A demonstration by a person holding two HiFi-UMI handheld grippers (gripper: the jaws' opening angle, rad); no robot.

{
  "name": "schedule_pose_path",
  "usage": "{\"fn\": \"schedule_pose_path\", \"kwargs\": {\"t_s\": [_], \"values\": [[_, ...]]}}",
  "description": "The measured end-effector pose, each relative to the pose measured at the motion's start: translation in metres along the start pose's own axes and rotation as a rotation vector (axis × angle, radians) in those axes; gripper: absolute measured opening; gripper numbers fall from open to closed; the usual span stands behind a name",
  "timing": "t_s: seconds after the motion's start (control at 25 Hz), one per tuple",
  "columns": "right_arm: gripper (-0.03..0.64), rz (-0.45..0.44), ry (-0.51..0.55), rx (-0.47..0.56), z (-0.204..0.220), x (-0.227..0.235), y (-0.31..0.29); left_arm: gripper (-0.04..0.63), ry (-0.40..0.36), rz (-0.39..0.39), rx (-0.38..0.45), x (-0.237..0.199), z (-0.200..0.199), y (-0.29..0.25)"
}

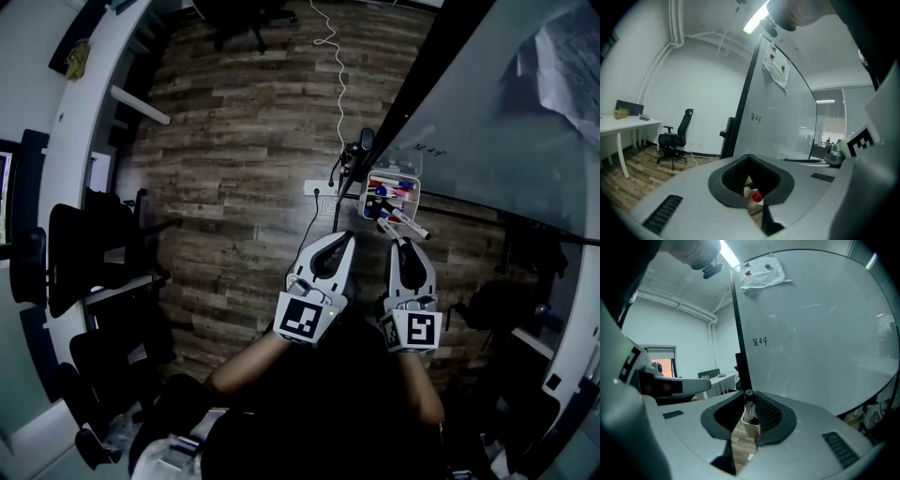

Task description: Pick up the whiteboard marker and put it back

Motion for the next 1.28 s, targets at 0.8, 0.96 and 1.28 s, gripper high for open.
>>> {"fn": "schedule_pose_path", "kwargs": {"t_s": [0.8,0.96,1.28], "values": [[0.081,-0.008,-0.012,-0.070,0.010,0.002,-0.026,0.008,0.015,-0.013,-0.008,-0.015,-0.003,-0.014],[0.081,-0.007,-0.019,-0.088,0.011,0.001,-0.031,0.008,0.019,-0.019,-0.010,-0.018,-0.004,-0.015],[0.081,-0.009,-0.017,-0.089,0.011,0.002,-0.036,0.008,0.028,-0.029,-0.012,-0.021,-0.003,-0.014]]}}
Point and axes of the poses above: the fingertips, and each gripper's own axes: y backward along the fingers, x to its right, z out of its underside, the point moved 9 cm from there along y, backward along the fingers, and after that the axes turned 13 degrees about -x, right-handed, at the moved point
